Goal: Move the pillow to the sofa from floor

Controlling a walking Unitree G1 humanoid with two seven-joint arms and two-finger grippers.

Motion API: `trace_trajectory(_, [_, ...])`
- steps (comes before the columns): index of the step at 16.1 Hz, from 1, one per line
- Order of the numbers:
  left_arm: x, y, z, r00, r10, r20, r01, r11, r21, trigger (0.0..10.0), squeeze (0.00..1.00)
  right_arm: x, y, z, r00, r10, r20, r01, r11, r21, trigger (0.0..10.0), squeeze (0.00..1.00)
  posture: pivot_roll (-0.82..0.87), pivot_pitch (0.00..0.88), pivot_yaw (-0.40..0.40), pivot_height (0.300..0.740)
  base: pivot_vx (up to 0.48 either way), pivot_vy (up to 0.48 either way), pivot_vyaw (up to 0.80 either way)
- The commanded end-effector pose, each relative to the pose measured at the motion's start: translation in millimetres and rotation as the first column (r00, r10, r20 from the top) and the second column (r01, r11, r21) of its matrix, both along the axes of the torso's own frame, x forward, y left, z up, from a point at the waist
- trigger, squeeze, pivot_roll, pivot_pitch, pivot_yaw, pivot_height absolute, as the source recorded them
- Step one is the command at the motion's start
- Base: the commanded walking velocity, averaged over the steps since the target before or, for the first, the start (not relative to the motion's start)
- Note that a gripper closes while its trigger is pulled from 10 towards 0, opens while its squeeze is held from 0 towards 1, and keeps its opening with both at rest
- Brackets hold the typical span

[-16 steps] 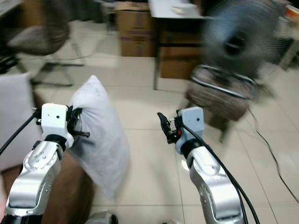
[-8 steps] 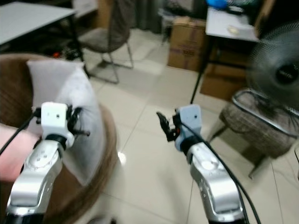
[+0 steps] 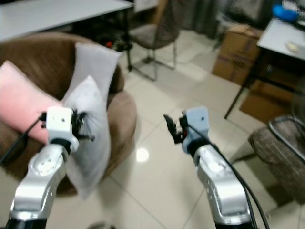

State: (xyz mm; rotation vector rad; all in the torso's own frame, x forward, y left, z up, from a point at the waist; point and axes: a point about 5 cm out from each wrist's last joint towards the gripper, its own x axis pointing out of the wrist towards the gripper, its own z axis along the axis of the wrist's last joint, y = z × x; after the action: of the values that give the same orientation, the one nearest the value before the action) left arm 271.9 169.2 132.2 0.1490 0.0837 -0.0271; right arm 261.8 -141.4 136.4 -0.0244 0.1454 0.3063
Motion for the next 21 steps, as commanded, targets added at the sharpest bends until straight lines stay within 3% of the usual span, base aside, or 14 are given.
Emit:
trace_trajectory(1, [-0.1, 2.4, 10.1, 0.999, 0.005, 0.054, -0.006, 1.0, 0.003, 10.0, 0.0, 1.4, 0.4, 0.4, 1.0, 0.015, 0.001, -0.015, 1.0, 0.0, 10.0, 0.0, 0.01, 0.0, 0.006, 0.74, 0.0, -0.48, 0.8])
trace_trajectory(8, [-2.3, 2.7, 8.9, 0.999, -0.001, 0.052, 0.0, 1.0, 0.014, 10.0, 0.0, 1.4, -4.4, -0.7, 1.0, 0.005, 0.002, -0.005, 1.0, -0.002, 10.0, 0.0, 0.01, 0.0, 0.01, 0.74, 0.0, -0.48, 0.8])
trace_trajectory(14, [-2.6, 14.0, 1.2, 1.0, 0.029, 0.004, -0.029, 0.998, 0.048, 10.0, 0.0, 2.0, -3.6, -3.1, 1.0, -0.021, -0.006, 0.021, 0.999, 0.031, 10.0, 0.0, 0.02, 0.0, 0.017, 0.74, 0.0, 0.0, 0.0])
trace_trajectory(16, [-0.8, 15.7, 0.6, 1.0, 0.022, -0.001, -0.022, 0.999, 0.043, 1.4, 0.0, 2.0, -3.5, -4.4, 1.0, -0.029, -0.012, 0.03, 0.999, 0.037, 10.0, 0.0, 0.02, 0.0, 0.019, 0.74, 0.0, 0.0, 0.0])
trace_trajectory(17, [1.4, 15.7, 0.8, 1.0, 0.015, -0.003, -0.014, 0.999, 0.04, 0.0, 0.0, 2.3, -3.4, -5.0, 0.999, -0.031, -0.016, 0.032, 0.999, 0.042, 10.0, 0.0, 0.03, 0.0, 0.02, 0.74, 0.0, 0.0, 0.0])
trace_trajectory(18, [2.6, 15.6, 0.9, 1.0, 0.012, -0.004, -0.012, 0.999, 0.038, 0.0, 0.0, 2.6, -3.3, -5.2, 0.999, -0.032, -0.018, 0.033, 0.998, 0.046, 10.0, 0.0, 0.03, 0.0, 0.019, 0.74, 0.0, 0.0, 0.0])
trace_trajectory(21, [27.9, 12.1, 13.4, 0.998, -0.053, 0.025, 0.052, 0.998, 0.043, 0.0, 0.0, 9.2, -7.6, -10.4, 0.996, -0.059, -0.073, 0.064, 0.995, 0.078, 10.0, 0.0, 0.03, 0.0, 0.022, 0.74, 0.0, 0.0, 0.0])
